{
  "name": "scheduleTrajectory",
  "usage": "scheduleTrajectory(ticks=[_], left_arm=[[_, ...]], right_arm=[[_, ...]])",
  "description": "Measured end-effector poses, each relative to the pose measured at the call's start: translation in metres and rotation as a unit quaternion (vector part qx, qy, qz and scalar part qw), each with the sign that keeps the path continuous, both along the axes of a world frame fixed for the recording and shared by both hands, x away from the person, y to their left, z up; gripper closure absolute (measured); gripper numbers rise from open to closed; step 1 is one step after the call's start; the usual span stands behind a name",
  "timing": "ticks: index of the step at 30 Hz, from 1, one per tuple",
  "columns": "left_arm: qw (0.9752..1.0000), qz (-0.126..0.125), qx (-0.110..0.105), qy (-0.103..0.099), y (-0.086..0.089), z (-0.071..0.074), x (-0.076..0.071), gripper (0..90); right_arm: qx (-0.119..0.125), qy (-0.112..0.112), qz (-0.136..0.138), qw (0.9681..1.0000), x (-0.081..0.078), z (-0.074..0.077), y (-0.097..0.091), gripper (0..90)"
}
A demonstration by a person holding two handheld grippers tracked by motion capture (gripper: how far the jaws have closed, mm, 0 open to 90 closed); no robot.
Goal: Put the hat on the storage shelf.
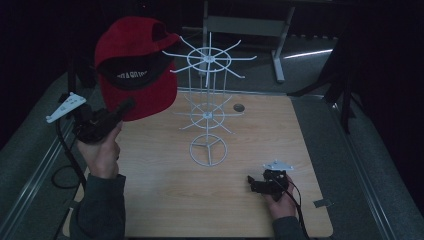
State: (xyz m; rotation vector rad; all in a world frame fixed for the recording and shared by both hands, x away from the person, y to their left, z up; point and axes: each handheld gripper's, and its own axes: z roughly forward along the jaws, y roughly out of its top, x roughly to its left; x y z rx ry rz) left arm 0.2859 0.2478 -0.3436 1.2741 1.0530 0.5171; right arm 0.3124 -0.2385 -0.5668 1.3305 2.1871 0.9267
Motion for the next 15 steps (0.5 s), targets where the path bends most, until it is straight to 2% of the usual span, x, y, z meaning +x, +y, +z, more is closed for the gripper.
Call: scheduleTrajectory(ticks=[15], left_arm=[[1.0, -0.003, -0.001, 0.0, -0.0048, -0.0082, -0.0088, 85.3]], right_arm=[[0.0, 0.0, 0.0, 1.0, 0.0, 0.0, 0.0, 13.4]])
